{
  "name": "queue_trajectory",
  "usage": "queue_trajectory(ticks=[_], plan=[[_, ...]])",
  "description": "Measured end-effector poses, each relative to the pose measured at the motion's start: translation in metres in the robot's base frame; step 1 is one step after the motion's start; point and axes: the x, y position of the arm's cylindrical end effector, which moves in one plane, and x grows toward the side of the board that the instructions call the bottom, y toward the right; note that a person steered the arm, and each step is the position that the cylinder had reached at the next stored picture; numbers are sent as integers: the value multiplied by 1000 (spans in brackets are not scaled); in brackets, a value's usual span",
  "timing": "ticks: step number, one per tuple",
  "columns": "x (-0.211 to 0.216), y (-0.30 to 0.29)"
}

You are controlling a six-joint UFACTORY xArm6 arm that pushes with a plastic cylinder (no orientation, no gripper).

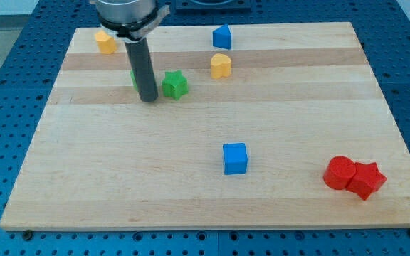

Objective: Push green star below yellow heart

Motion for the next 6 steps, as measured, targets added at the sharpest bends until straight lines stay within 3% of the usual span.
queue_trajectory(ticks=[2, 4, 6], plan=[[-18, 22], [15, 91], [-12, 88]])
